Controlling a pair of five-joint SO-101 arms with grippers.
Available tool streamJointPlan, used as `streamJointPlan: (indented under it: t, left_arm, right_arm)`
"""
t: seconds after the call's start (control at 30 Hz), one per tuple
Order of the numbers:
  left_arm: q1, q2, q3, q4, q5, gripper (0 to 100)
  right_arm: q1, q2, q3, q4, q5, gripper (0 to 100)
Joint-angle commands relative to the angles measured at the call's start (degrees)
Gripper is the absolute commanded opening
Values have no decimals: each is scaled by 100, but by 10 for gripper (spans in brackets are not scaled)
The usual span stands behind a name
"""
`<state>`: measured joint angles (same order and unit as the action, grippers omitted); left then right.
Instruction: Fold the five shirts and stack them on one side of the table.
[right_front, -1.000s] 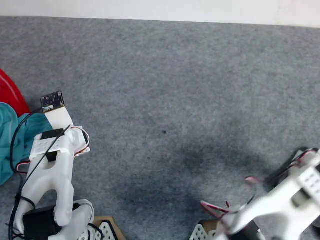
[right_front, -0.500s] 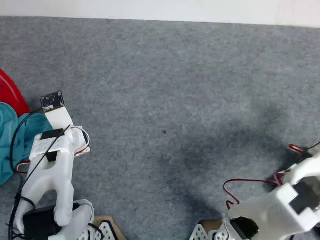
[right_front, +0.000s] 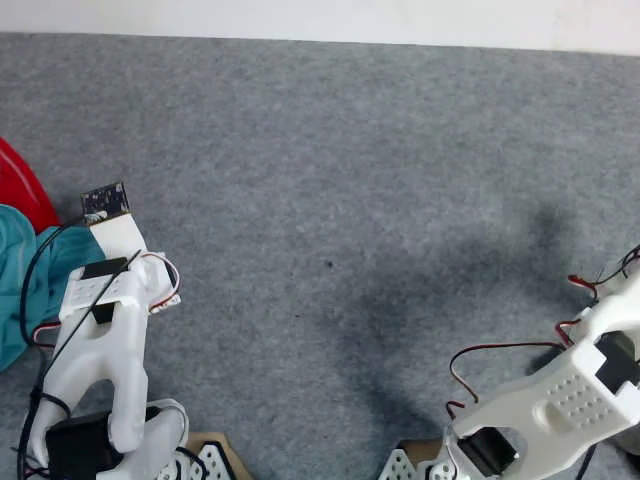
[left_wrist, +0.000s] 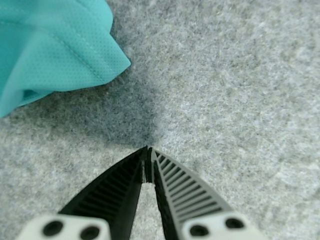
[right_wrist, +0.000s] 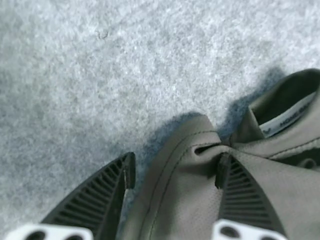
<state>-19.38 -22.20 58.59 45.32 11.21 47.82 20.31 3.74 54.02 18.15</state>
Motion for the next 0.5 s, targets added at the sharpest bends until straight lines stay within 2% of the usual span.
streamJointPlan:
  t: [0.0, 0.27, 0.47]
  left_arm:
    - [101, -119, -4, -88, 26, 5]
    - [101, -119, -4, -88, 26, 5]
    - [101, -119, -4, -88, 26, 5]
  right_arm:
    - [-4, -22, -277, -207, -35, 252]
    - [286, 4, -286, -233, 97, 16]
    - [576, -4, -426, -242, 255, 6]
